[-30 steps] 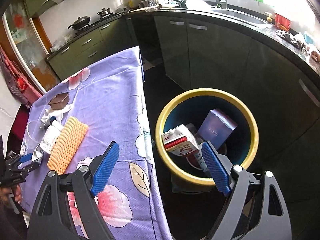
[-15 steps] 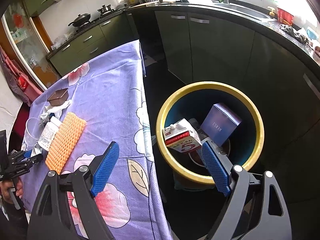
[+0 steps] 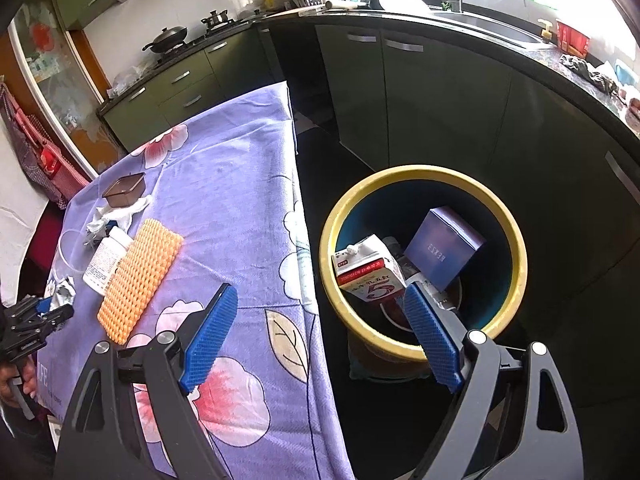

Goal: Collect trash
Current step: 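Grasp the white snack bag with the left gripper and lift it, then carry the snack bag over the trash bin and open the left gripper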

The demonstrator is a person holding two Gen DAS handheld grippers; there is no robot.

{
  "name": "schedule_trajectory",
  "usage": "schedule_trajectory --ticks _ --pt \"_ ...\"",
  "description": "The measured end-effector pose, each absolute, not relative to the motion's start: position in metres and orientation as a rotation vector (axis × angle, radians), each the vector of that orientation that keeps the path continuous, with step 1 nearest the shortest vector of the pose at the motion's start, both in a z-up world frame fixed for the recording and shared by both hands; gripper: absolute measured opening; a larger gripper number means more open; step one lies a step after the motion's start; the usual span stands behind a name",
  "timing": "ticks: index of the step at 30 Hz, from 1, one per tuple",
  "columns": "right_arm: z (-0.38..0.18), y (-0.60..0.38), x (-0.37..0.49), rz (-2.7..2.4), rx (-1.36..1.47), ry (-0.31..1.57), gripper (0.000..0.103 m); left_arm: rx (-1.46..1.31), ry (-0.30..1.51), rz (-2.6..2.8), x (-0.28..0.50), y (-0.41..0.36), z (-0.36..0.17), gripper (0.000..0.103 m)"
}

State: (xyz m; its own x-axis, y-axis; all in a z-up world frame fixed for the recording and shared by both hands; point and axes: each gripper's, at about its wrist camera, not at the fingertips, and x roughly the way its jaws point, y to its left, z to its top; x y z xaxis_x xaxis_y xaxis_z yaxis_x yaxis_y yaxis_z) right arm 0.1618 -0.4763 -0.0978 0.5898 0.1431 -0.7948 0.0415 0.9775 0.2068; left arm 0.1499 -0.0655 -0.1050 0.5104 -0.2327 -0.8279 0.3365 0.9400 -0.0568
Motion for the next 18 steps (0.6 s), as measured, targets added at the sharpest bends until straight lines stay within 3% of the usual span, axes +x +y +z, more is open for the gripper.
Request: schedule_trajectory --ticks 9,18 --pt "-0.109 -0.493 0.139 0.012 0.227 0.947 0.085 0.163 0.897 -0.468 0.131 -0.105 -0.063 0.045" --pt "-0.114 -0.532 0.113 -0.110 0.190 0.919 0.085 0.234 0.886 -0.656 0.158 -0.203 -0.048 0.045"
